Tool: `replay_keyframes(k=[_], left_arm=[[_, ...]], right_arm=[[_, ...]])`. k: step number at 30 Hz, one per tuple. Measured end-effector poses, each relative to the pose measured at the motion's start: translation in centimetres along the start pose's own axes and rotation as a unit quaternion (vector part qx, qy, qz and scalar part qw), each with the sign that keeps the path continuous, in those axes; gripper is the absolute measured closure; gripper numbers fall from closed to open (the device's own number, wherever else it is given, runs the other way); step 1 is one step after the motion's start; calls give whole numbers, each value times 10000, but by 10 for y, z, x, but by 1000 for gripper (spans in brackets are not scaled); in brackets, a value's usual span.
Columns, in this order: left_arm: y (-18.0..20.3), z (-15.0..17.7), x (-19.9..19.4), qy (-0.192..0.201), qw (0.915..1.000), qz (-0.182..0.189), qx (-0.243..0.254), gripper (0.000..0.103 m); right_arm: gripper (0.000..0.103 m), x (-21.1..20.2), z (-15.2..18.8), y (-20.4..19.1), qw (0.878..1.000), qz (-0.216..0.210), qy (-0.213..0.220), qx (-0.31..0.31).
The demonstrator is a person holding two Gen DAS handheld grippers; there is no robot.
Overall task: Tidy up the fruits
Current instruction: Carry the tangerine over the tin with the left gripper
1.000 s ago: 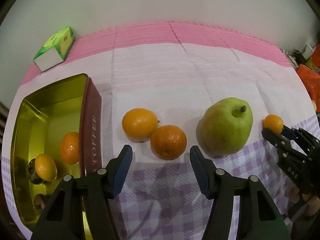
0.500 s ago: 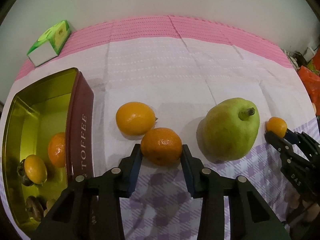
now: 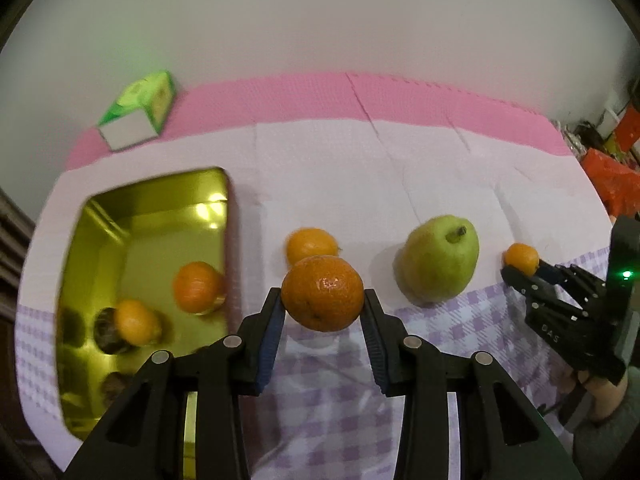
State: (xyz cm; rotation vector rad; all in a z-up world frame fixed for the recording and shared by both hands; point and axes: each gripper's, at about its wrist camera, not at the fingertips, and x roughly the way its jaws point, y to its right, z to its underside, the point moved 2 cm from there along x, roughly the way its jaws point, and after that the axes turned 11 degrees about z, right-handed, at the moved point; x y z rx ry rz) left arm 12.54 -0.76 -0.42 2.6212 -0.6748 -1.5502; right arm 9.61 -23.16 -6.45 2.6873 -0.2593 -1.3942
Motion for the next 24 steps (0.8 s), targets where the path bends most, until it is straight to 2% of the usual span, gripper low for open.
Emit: replay_keyframes(k=[6,12,16,24], left_arm=[[-30,6,-24,187,9989,-415,-102,63],[-79,25,-30,90,9958,-773,-489,63],[-100,37,-31,-72,9936,-976,-556,63],[-122,54,-20,-288,9914,-1034,-751,63]], right_arm=[[69,0,1,0,10000,24,1,-1],[69,0,0,-1,10000,44,-11,0],[69,1,0,-1,10000,62,-22,-4],[69,1,-1,-2,9999,92,-51,-6]])
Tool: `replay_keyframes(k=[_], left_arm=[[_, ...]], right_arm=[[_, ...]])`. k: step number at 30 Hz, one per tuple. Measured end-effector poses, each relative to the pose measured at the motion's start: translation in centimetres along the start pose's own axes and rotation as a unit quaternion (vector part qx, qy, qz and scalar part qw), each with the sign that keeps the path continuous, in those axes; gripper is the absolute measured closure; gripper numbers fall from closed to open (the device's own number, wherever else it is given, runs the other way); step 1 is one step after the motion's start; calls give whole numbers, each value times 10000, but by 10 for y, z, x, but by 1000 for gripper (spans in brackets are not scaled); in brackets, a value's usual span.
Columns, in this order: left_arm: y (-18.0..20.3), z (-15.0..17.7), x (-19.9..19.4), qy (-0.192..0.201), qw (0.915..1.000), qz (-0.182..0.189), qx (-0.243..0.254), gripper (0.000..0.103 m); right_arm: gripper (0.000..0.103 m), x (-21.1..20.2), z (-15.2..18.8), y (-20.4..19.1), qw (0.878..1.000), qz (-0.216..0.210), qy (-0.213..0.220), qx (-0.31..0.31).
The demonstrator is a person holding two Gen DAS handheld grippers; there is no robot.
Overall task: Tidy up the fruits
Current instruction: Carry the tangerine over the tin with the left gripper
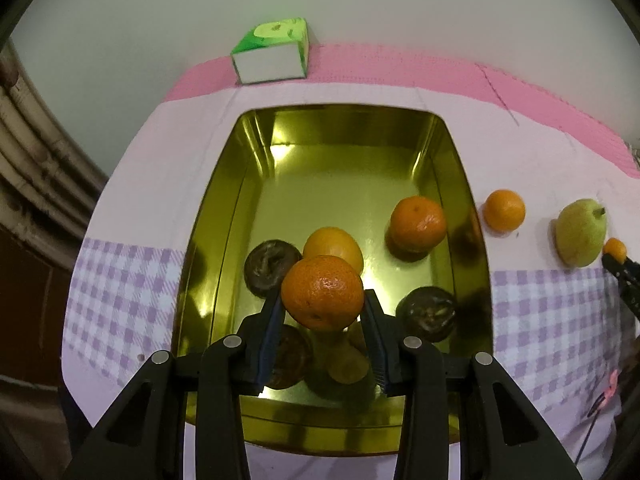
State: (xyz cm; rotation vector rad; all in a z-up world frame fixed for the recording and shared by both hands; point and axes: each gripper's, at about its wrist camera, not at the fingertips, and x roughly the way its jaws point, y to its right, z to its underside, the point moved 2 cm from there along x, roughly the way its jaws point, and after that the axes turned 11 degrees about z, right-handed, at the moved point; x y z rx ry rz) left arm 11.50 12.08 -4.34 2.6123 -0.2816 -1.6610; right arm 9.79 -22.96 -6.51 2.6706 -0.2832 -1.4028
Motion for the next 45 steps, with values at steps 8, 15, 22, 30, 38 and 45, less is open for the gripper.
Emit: replay_keyframes(k=[8,15,22,30,38,45], left_arm=[[0,6,3,-37,10000,-10,-31,63],[-5,6,12,-189,9998,-104,-38,63],[-6,5,16,-213,9997,-81,-28,63],[-3,5,18,-232,9996,-126,31,63],[-4,5,18,-249,9996,-140,45,63],[-5,5,18,-252,9996,-127,71,59]], right_arm=[[69,1,-2,-1,10000,37,-32,-1],[69,1,-2,-2,10000,40,-37,-10],[69,2,-3,-2,10000,47,-53,19],[69,2,-3,-2,10000,52,-65,-5],[70,3,-3,-2,9999,100,-80,-14],[70,3,-3,-4,9998,144,-101,-4]])
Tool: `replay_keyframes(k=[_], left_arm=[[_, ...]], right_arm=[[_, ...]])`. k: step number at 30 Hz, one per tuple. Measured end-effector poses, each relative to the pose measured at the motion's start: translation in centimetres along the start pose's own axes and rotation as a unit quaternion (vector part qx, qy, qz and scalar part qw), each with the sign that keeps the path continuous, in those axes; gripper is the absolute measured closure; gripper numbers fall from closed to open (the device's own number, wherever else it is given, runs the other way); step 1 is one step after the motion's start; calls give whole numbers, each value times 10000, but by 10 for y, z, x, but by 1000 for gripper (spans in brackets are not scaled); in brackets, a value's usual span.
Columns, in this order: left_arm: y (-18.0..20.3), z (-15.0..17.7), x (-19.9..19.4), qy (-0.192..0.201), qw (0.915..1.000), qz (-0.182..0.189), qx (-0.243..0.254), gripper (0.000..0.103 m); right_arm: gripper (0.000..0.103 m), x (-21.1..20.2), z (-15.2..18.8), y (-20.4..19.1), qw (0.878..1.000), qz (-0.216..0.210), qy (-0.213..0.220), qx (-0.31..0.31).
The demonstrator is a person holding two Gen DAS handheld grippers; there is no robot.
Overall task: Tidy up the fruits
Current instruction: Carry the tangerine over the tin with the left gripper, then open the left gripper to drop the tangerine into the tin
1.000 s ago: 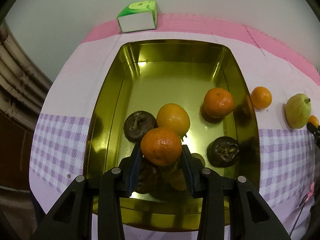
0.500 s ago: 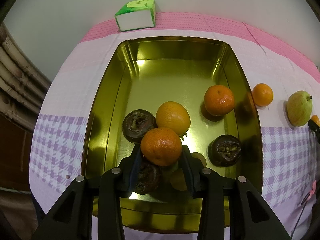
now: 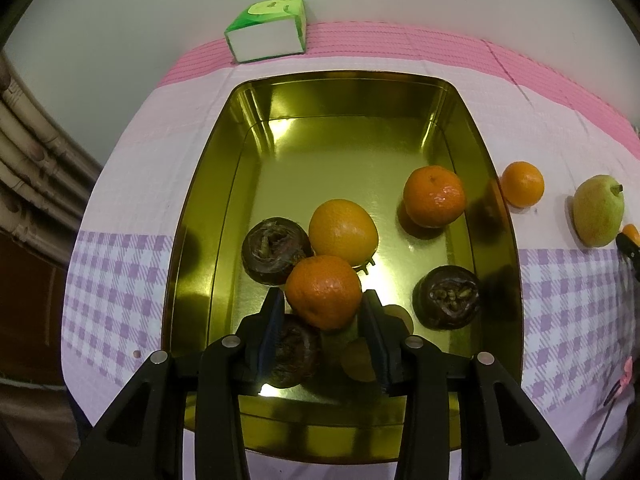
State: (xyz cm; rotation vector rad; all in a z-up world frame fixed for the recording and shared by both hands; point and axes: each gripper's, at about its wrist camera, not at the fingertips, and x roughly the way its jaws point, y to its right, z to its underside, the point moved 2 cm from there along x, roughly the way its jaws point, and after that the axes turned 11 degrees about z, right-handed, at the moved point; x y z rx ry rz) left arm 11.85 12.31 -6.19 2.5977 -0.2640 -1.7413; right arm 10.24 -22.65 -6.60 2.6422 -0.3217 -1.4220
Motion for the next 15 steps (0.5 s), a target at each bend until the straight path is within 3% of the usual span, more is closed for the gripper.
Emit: replay_keyframes(k=[3,15], left_arm=[[3,0,-3,33,10000,-29,38,50],[6,-2,-20,282,9996,-30,90,39]], right_arm=[[70,0,0,0,10000,22,-13,1],[70,-1,-2,-2,9999,121,-104,9]])
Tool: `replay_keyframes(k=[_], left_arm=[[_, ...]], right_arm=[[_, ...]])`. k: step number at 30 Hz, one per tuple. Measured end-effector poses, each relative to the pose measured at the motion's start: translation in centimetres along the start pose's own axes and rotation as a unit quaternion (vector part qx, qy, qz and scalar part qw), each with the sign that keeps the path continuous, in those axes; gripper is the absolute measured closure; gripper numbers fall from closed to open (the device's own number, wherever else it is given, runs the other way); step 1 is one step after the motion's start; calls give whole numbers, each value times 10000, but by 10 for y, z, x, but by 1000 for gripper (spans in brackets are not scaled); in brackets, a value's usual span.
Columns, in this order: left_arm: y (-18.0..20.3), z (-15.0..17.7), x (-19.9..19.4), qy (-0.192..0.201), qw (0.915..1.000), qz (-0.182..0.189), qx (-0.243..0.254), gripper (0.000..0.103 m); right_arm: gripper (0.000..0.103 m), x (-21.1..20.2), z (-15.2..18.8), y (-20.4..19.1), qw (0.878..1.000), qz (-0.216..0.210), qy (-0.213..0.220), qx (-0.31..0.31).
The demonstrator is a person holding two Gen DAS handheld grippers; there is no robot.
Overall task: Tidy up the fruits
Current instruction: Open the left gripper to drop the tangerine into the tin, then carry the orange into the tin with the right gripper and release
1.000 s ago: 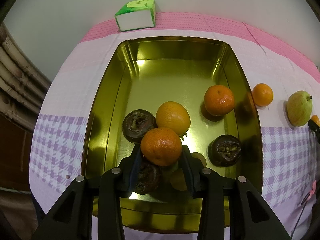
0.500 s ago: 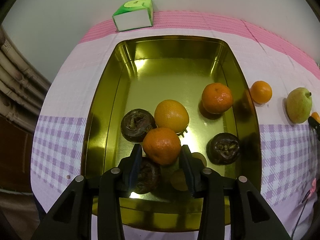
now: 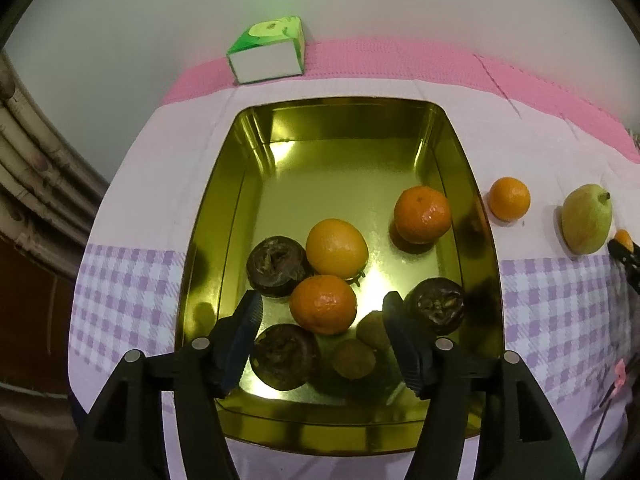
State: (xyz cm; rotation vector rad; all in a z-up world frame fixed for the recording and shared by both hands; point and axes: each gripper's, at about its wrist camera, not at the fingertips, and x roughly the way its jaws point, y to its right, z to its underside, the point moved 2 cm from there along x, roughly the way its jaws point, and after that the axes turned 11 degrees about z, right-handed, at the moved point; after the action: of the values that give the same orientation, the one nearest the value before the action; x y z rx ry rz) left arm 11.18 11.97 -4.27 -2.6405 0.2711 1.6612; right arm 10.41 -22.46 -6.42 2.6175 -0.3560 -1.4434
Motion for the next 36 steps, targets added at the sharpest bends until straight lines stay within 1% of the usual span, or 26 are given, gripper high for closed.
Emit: replay_keyframes(k=[4,10,13,18,22,27,29,33,36], left_arm=[[-3,-1,-5,79,9999,10,-75,35],[-4,-3,-15,244,9996,42,-98,32],[-5,-3,-21,324,9994,31,-120,27],[-8,-5,-31,499,9986,-22,-192,26],[-14,-6,-42,648,9974,-122,-300,26],[-26,-6,-55,831,9952,-231,-468,26],[-32,-4,-60,874,9942,-289,-553,26],[-48,1,-65,875,9924,-417,-762,26],[-58,8,-67,829,9913,-450,-921,26]], right_arm=[[70,0,-2,0,10000,-23,-83,26],[70,-5,-5,-1,9999,-15,-77,92],[70,-14,-8,-2,9999,-59,1,113],[70,-36,-15,-13,9995,-242,183,126],[70,-63,-23,-28,9980,-480,402,30],[70,-96,-35,-69,9927,-968,618,-370],[70,-107,-37,-92,9890,-1188,667,-577],[70,-122,-34,-144,9781,-1685,646,-1034],[70,-127,-28,-177,9707,-1917,587,-1324]])
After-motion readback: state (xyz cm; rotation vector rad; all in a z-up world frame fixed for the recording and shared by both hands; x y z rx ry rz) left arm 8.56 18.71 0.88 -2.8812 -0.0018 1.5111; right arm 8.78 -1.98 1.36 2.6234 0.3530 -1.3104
